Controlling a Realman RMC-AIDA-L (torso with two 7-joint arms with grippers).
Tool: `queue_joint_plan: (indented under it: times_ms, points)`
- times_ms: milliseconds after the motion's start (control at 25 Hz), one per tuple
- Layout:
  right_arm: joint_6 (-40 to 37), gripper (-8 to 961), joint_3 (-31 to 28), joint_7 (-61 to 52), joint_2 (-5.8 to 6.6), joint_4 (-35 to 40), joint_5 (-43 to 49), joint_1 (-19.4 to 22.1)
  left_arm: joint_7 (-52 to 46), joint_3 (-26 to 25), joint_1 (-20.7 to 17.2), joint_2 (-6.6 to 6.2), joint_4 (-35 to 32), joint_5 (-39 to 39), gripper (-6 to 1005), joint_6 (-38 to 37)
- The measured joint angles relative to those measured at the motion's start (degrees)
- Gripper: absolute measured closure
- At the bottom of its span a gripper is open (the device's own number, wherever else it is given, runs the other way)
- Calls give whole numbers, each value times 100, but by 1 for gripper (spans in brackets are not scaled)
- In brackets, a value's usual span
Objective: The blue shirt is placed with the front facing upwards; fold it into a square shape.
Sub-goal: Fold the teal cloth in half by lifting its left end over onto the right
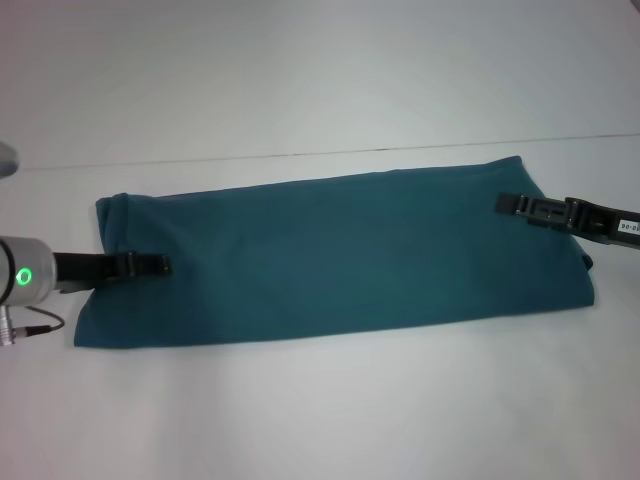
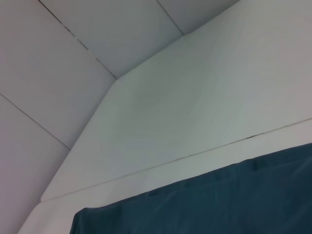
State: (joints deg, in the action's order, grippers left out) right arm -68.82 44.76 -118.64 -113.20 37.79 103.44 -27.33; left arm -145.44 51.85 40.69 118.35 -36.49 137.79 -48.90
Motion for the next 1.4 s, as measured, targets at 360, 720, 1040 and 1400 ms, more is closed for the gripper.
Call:
queue_joint_plan:
  times_ms: [360, 720, 1040, 1400]
  points:
    - [0, 54, -29, 53, 5, -20, 0, 0, -79, -106, 126, 11, -79, -31, 255, -247]
    - [0, 54, -29, 53, 18, -62, 0, 8, -47, -108, 146, 10, -98, -33, 455, -319]
    - [26, 54, -29, 52, 17, -70, 0, 0, 68, -148, 140, -16, -236, -223, 754, -734]
    - [27, 54, -29, 34, -3, -70, 0, -18, 292, -700, -100, -207, -245, -634, 843, -1111]
